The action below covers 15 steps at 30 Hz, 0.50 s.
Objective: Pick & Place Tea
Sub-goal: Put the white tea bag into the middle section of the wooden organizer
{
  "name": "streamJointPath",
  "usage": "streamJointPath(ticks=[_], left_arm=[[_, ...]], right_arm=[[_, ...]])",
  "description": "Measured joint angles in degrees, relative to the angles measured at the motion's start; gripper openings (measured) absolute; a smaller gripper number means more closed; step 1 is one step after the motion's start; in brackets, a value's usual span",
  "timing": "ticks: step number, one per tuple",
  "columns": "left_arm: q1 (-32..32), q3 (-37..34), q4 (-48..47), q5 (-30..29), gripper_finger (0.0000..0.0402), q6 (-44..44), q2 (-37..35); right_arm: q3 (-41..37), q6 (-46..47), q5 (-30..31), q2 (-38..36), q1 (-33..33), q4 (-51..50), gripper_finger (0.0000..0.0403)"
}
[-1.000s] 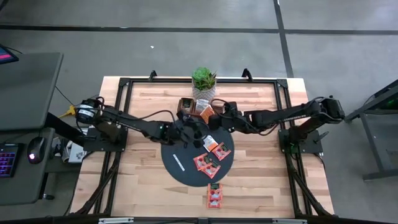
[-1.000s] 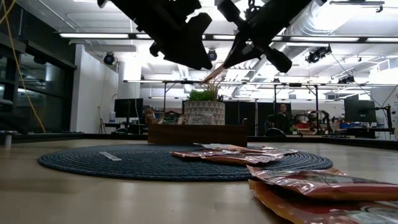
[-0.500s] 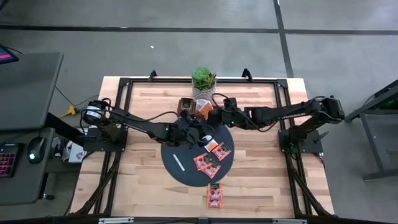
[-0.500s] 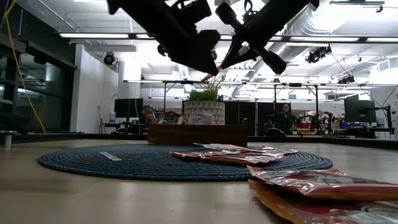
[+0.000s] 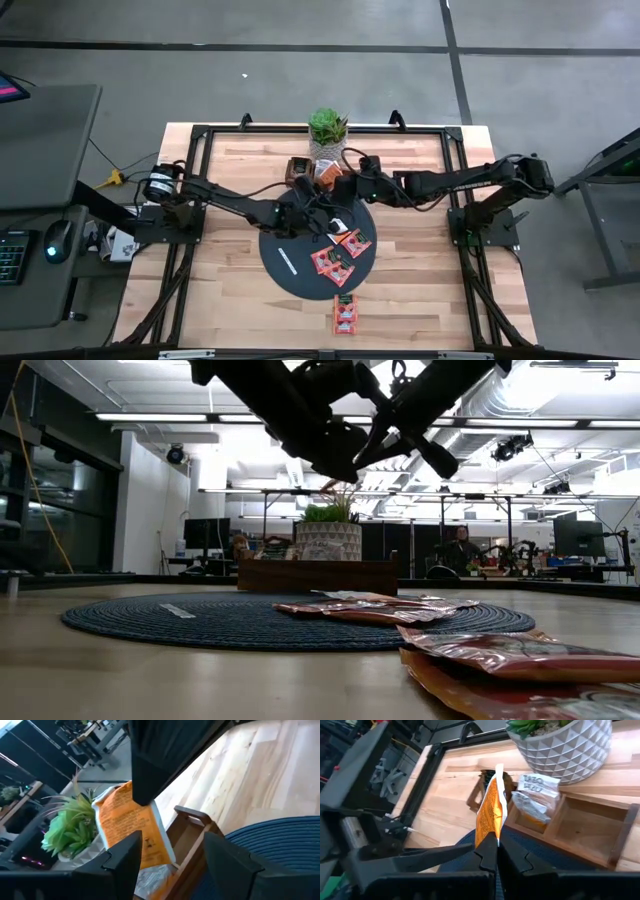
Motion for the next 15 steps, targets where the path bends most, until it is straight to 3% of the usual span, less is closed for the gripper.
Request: streamJointPath(ticks=[15], left_arm=[[1.68, 0.04, -2.31, -5.52, 0.0207, -2.46, 0.09]], right_arm=[[0.02, 0.07, -0.99, -0.01, 0.02, 4.48, 0.0]])
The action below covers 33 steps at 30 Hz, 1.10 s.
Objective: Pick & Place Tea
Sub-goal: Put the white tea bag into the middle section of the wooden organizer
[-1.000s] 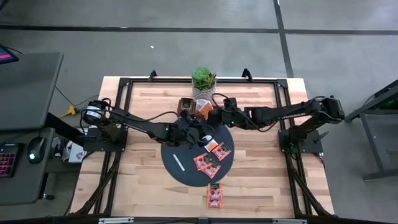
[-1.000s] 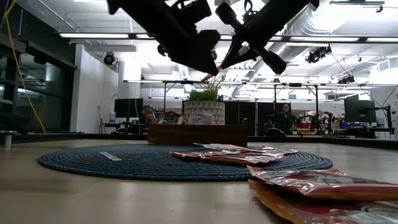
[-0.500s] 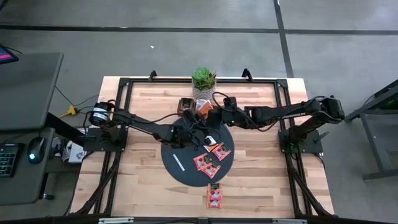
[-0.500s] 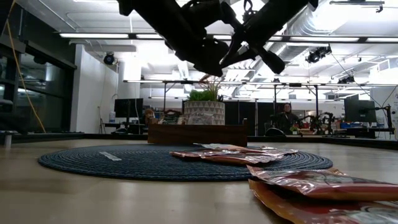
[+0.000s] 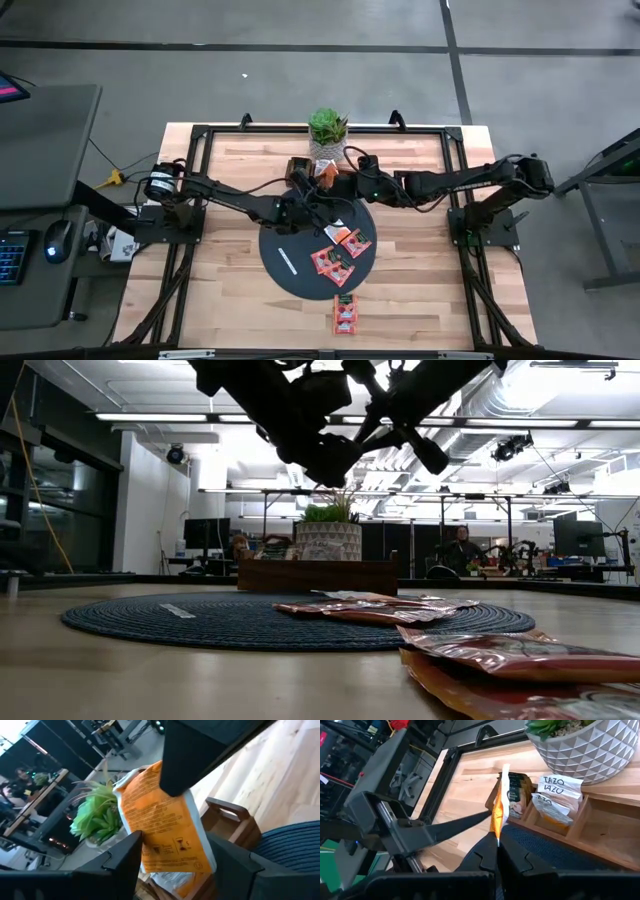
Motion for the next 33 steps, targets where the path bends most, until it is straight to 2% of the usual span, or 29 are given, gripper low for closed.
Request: streamJointPath(ticks=[4, 7, 17, 26, 29, 33], left_arm=[[-0.02, 0.0, -0.35, -1.31, 0.0196, -0.67, 0.0], [-0.07, 0.0, -0.35, -1.54, 0.0169, -0.77, 0.0], [-0.17, 0.0, -0.35, -1.0, 0.0014, -0.86, 0.0], [-0.2, 0.0, -2.96, 1.06, 0.0005, -4.46, -0.1], [-0.18, -0.02, -3.65, 1.3, 0.0003, -5.53, -0.11], [-0.17, -0.04, -4.71, 1.52, 0.0002, -7.11, -0.11]], right_arm=[[0.0, 0.01, 0.02, 0.0, 0.0, 0.0, 0.0], [0.0, 0.01, 0.02, 0.0, 0.02, 0.0, 0.0], [0.0, -0.26, 0.22, 0.0, 0.02, -0.05, 0.0], [-0.02, -6.35, -2.07, 0.0, -0.01, 0.23, 0.0006], [-0.02, -9.72, -2.51, -0.22, -0.02, 0.68, 0.0031], [-0.02, -13.99, -3.68, -1.22, -0.8, 0.76, 0.0084]])
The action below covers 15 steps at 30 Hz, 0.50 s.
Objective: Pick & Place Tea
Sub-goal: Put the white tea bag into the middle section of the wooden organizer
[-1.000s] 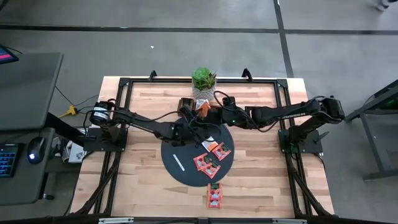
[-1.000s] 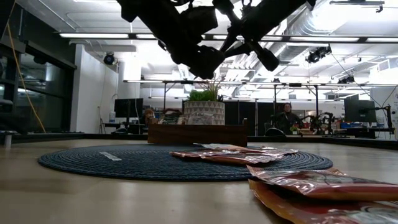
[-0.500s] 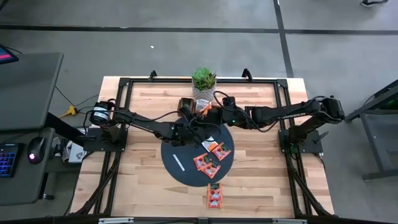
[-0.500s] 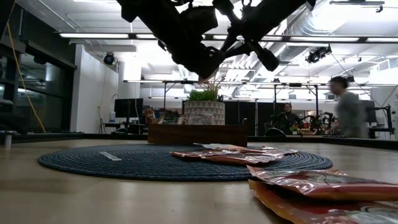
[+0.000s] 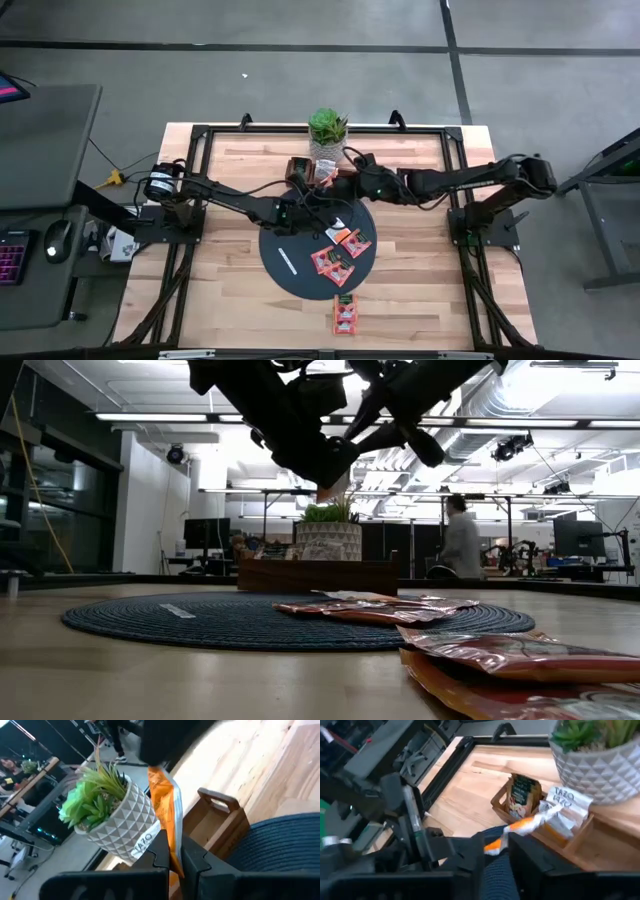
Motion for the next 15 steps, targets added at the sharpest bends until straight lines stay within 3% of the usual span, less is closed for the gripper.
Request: streamJointPath(ticks=[7, 15], left_arm=[[0.0, -0.04, -1.3, 2.45, 0.0001, -5.7, 0.0], [1.28, -0.07, -2.13, 9.17, 0.0, -8.72, -5.18]], right_arm=[[0.02, -15.14, -8.36, -3.9, -2.6, -0.06, 0.0162], [0.02, -32.0, -16.53, -10.33, -4.05, -7.76, 0.0171]])
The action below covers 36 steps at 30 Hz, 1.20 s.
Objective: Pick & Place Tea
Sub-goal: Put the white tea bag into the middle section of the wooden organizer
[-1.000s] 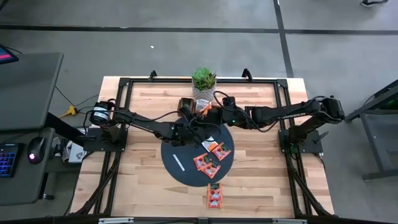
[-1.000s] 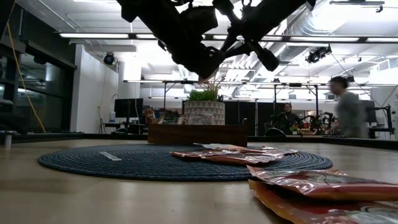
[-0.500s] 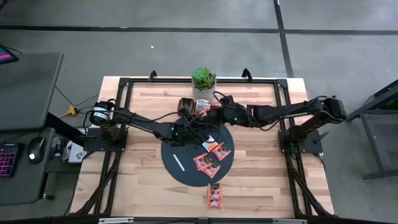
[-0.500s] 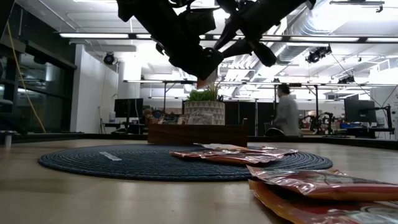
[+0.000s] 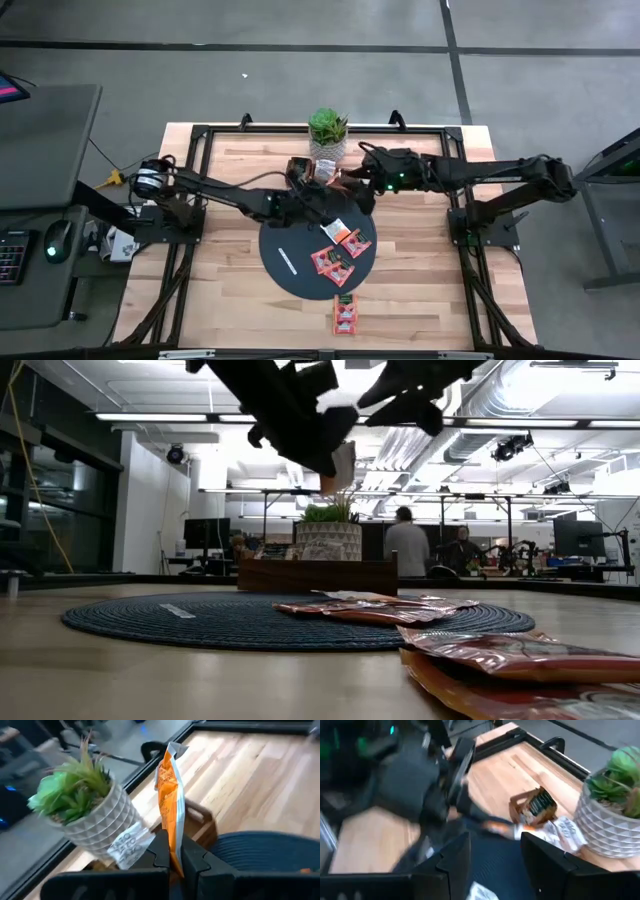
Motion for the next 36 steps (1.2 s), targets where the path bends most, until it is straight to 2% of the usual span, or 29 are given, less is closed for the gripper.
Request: streamJointPath(ticks=[4, 12, 15, 18, 21, 25, 31, 36], left_arm=[[2.9, 0.05, 1.19, 8.27, 0.0, 0.15, -3.93], [10.33, -3.71, 5.88, 30.76, 0.0, 0.61, -7.14], [12.2, -5.11, 12.96, 37.16, 0.0, 0.4, -7.91], [13.82, -7.44, 14.5, 41.72, 0.0, 0.22, -9.32], [15.52, -8.88, 20.33, 46.14, 0.0, 0.42, -10.88], [18.09, -12.72, 19.97, 51.23, 0.0, 0.18, -14.09], [21.32, -20.56, 32.39, 59.66, 0.0, -2.93, -17.89], [23.25, -25.78, 42.34, 65.53, 0.0, -7.32, -17.73]], right_arm=[[0.0, -5.67, 0.27, -2.58, 0.0, -4.87, 0.0166], [0.0, -11.04, 1.86, -4.71, 0.0, -6.08, 0.0162], [0.0, -11.06, 3.6, -4.76, -0.02, -6.3, 0.0163], [0.0, -11.06, 3.6, -4.76, -0.19, -6.76, 0.0163], [0.0, -10.97, 3.26, -4.76, -0.87, -6.83, 0.0166], [0.0, -9.34, 1.19, -4.76, -2.32, -6.27, 0.017], [0.0, -8.98, -3.84, -4.74, -5.12, -4.18, 0.017], [0.0, -8.14, -9.12, -4.74, -8.06, 0.73, 0.017]])
